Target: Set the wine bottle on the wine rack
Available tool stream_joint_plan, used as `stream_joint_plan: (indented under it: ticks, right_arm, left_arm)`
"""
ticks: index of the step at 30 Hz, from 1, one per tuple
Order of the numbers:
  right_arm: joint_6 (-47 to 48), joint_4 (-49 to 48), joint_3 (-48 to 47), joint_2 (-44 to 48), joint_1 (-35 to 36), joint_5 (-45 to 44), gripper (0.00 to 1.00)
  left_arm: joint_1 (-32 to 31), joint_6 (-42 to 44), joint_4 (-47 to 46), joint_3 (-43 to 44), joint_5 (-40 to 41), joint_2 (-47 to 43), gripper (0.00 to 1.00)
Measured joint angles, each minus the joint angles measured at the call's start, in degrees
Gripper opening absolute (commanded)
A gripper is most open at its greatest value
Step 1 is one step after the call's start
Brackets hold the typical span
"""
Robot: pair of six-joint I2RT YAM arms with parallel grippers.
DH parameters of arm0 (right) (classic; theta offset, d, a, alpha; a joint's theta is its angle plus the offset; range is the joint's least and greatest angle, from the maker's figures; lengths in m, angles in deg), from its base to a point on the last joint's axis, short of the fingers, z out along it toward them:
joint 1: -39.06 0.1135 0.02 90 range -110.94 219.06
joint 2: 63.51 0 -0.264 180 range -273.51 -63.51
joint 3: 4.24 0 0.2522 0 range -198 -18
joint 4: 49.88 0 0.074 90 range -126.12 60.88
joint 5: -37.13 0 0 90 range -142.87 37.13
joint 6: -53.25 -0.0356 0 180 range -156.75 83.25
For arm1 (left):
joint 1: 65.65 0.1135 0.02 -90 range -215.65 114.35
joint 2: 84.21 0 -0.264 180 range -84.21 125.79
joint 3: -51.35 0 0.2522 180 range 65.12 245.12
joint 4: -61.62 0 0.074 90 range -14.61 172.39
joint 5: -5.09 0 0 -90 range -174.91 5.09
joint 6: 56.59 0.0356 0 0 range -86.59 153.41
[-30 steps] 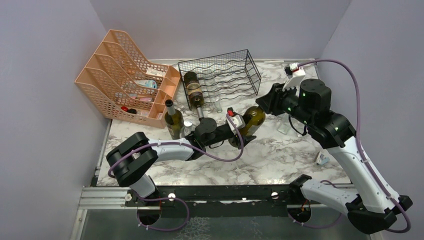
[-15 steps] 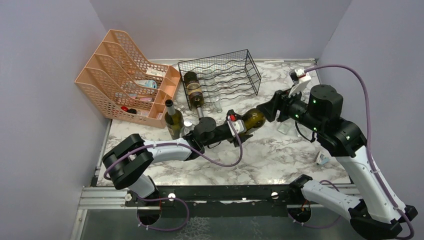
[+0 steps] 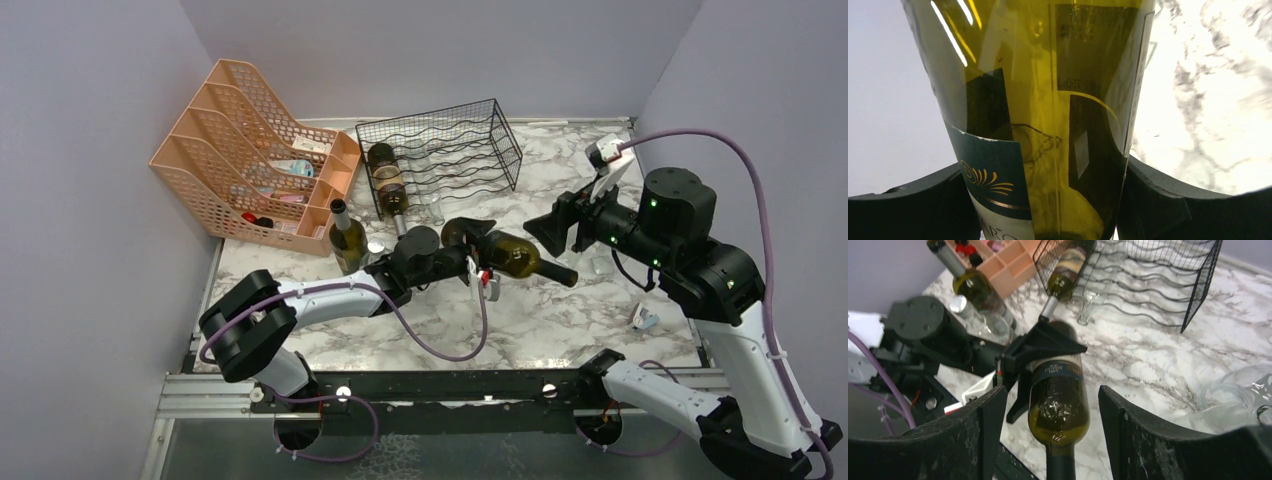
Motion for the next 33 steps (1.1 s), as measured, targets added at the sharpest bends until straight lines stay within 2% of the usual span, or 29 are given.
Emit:
stream_joint_plan:
  ticks: [7,13,19,33]
  right_arm:
    - [2.47,9.79,0.17,-1.90,0.00,4.44,0.68]
    - [1.66,14.12,2.56,-1.68,0.00,4.48,0.61]
    - [1.07,15.37,4.72,-2.51,0.00,4.46,0.60]
    - [0.85,10.56,11.39,-8.61,0.00,6.21,0.56]
  left_arm:
    - [0.70,16.55,6.05,5.40,0.15,-0.44,0.00]
    - [3.93,25.22,10.45,7.80,-0.24,-0.63,0.00]
    - [7.21,29.92,14.47,9.64,-1.01,-0.87,0.00]
    - [7.41,34.91,18.36,11.69,-4.50,-3.56,0.00]
